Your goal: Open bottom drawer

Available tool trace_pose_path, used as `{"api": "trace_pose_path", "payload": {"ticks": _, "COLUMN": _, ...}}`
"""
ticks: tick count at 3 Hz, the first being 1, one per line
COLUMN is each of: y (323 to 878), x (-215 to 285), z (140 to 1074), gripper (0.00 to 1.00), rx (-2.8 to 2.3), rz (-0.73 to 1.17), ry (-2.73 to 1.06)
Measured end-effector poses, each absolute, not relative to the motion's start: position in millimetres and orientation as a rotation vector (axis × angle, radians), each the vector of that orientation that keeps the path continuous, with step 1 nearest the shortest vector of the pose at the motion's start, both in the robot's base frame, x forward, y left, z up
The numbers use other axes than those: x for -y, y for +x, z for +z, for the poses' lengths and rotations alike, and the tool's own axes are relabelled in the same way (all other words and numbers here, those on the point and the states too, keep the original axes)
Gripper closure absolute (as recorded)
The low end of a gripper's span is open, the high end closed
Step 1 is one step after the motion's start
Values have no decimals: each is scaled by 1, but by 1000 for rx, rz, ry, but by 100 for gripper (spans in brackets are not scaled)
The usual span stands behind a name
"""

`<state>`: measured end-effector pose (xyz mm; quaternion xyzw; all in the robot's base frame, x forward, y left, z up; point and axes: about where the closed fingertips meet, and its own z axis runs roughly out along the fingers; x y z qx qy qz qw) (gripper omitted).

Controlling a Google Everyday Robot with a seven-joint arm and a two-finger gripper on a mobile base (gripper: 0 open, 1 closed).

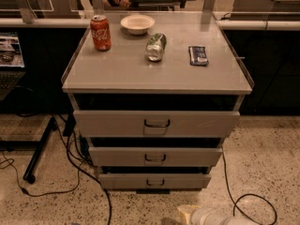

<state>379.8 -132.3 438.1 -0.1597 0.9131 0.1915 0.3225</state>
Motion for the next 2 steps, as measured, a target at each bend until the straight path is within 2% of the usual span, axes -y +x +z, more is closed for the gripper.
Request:
{"api": "trace_pose_path", "payload": {"ticks": 1, "y": 392, "x": 145, "z": 436, "gripper": 100, "rx": -2378, "rz": 427, "ry": -371}}
{"api": "trace_pose_path", "payload": {"ticks": 2, "y": 389, "x": 142, "z": 438, "gripper": 100, "rx": -2381, "rz": 446, "ry": -387}}
